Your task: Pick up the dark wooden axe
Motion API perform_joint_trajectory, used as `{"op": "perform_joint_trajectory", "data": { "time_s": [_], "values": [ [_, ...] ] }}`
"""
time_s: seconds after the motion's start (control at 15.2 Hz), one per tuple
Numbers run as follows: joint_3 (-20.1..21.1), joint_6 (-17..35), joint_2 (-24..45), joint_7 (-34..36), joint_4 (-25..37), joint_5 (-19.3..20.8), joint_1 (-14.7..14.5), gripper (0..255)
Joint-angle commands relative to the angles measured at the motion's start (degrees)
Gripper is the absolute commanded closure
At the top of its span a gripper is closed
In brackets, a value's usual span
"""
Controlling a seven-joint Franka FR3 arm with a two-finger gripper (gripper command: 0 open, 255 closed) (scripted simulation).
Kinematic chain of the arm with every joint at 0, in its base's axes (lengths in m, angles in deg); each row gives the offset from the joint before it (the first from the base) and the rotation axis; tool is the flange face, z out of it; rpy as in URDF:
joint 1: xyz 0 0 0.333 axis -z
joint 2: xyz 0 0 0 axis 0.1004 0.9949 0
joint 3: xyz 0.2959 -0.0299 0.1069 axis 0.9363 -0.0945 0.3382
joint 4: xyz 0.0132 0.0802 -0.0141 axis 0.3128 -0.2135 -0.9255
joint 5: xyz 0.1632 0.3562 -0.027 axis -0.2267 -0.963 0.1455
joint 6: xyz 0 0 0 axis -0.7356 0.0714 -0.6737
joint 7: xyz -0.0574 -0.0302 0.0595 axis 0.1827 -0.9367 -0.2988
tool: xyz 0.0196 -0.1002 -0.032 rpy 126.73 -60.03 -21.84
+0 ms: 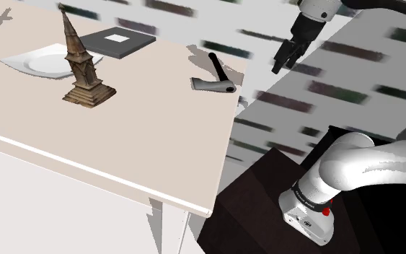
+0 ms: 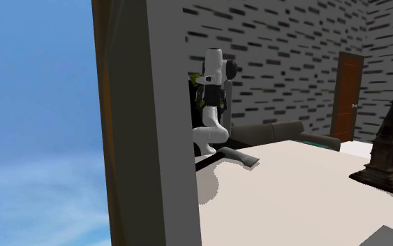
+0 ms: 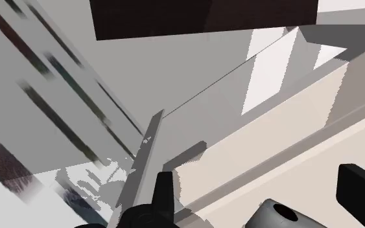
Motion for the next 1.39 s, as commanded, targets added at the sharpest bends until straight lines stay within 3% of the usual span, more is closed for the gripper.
{"op": "perform_joint_trajectory", "data": {
  "time_s": [0.0, 0.66, 1.32],
  "values": [
    [0.0, 0.0, 0.0, 0.0, 0.0, 0.0, 0.0, 0],
    [4.6, 6.7, 24.0, 14.6, 13.2, -0.5, 4.5, 0],
    [5.7, 6.1, 48.8, 28.2, 34.2, 2.0, 7.1, 0]
  ]
}}
